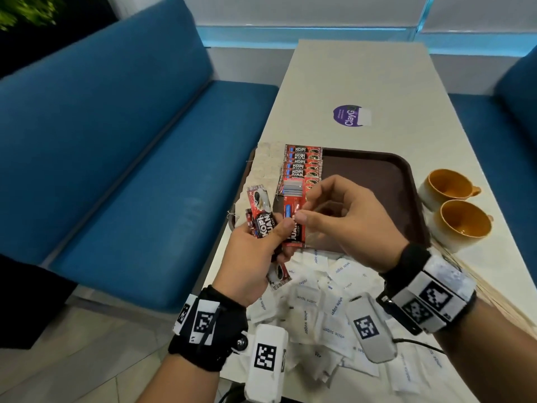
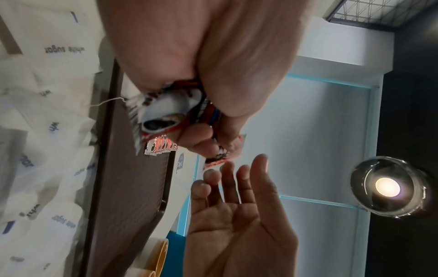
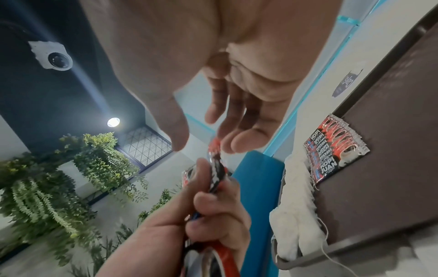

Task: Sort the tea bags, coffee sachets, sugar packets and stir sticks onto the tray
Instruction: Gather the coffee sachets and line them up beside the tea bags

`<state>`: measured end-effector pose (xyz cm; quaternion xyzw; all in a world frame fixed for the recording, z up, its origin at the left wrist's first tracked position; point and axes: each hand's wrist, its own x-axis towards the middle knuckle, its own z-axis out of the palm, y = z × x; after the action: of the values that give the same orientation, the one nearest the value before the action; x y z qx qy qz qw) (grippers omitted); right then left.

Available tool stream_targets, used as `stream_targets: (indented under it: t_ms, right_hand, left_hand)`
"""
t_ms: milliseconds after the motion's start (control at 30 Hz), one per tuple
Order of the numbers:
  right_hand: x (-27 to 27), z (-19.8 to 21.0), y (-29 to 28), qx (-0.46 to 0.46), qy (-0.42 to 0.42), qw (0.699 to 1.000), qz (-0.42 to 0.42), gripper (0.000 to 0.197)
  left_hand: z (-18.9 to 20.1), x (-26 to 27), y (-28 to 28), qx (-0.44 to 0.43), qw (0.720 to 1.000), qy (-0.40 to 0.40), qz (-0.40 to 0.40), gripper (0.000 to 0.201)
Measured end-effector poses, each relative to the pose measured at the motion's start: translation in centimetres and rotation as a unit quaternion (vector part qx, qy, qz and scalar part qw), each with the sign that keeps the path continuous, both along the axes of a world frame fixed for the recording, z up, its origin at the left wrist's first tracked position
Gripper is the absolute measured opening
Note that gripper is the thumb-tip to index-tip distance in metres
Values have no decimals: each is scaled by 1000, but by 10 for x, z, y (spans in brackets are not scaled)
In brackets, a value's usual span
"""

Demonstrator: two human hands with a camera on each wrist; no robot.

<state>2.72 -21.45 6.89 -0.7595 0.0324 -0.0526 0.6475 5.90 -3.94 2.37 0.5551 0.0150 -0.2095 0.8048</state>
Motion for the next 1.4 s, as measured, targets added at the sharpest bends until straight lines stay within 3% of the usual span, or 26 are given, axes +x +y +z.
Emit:
stream_targets:
  t_ms: [100,267,433,500,567,667,767,1000,1267,1400]
  right_hand:
    - [-1,-1,1,24,35,999,-26,42]
    - [-5,0,-6,23,31,999,35,19]
    - [-6,-2,-7,-167,-48,985,-20,18]
    - [-6,-3,-6,-261,-80,962,10,9]
    - [-5,-8,-4,-340,-105,934,29,18]
    - [-4,-9,-3,-374,-103,921,30,23]
    - [-5,-6,-8,-370,-128,919,45,23]
    - [-2,3,-20,-222,-51,974,-2,23]
    - [-6,-2,-7,-169,76,977,106,23]
    - [-4,-4,-9,-137,86,984,80,12]
  left_hand:
    - [5,-1,-4,-13,1000,-7,-3,43]
    - [0,-1,-6,16,1000,-8,-12,33]
    - [0,-3,-5,27,999,30,-29,23]
    - [1,-3,-4,15,999,20,-44,29]
    - [1,-2,-2,5,998,-2,-65,40]
    - [-2,-2,1,0,997,-26,-76,29]
    - [-5,-1,3,15,999,-31,-40,11]
    - [-8,5,5,35,998,-45,5,23]
    - [-1,5,1,20,996,-83,-9,17]
    - [-5,5,3,32,995,-89,-15,29]
